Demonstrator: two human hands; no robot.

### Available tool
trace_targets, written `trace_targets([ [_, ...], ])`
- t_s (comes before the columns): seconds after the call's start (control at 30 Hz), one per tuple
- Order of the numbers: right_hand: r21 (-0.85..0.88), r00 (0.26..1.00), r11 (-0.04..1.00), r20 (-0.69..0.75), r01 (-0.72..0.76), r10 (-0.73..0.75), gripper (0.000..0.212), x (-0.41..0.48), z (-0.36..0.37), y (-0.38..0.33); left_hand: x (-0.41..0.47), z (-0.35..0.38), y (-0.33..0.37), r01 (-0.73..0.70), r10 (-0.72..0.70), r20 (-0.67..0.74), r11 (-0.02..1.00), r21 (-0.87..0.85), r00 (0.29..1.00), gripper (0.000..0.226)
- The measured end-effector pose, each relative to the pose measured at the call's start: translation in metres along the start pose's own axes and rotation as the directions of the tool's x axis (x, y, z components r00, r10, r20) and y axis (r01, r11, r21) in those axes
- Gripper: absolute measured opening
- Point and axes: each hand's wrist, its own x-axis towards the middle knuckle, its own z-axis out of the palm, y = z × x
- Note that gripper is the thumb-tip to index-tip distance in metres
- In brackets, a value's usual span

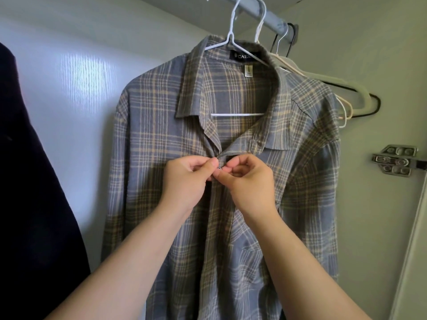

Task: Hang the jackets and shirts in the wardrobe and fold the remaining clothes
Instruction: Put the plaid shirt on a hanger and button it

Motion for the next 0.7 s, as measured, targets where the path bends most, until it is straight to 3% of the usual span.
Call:
trace_targets([
  [0.13,0.269,0.984,0.946,0.04,-0.18,0.176,0.025,-0.001,0.004,-0.005,0.003,-0.001,-0.003,0.116,-0.117,-0.017,0.992,-0.048,0.993,0.011],
  [0.23,0.472,0.95,0.825,0.111,-0.309,0.292,0.025,-0.004,0.007,-0.009,0.004,-0.001,-0.006,0.207,-0.207,0.013,0.969,-0.135,0.978,0.01],
  [0.37,0.573,0.927,0.733,0.166,-0.367,0.335,0.021,-0.007,0.006,-0.009,0.002,-0.003,-0.006,0.216,-0.208,0.062,0.963,-0.16,0.976,0.01],
  [0.43,0.525,0.932,0.773,0.142,-0.356,0.333,0.011,-0.01,0.003,-0.006,0.0,-0.005,-0.006,0.239,-0.222,0.108,0.952,-0.191,0.969,0.008],
  [0.53,0.275,0.949,0.91,0.028,-0.31,0.315,0.002,-0.017,0.0,0.007,-0.004,-0.006,-0.009,0.271,-0.23,0.178,0.927,-0.26,0.957,0.01],
  [0.6,0.114,0.966,0.959,0.008,-0.258,0.259,0.016,-0.024,0.0,0.018,-0.007,-0.003,-0.013,0.255,-0.214,0.18,0.934,-0.249,0.96,0.015],
  [0.7,-0.095,0.967,0.97,0.101,-0.223,0.233,0.048,-0.036,0.0,0.036,-0.009,-0.003,-0.02,0.233,-0.196,0.193,0.954,-0.191,0.961,0.024],
])
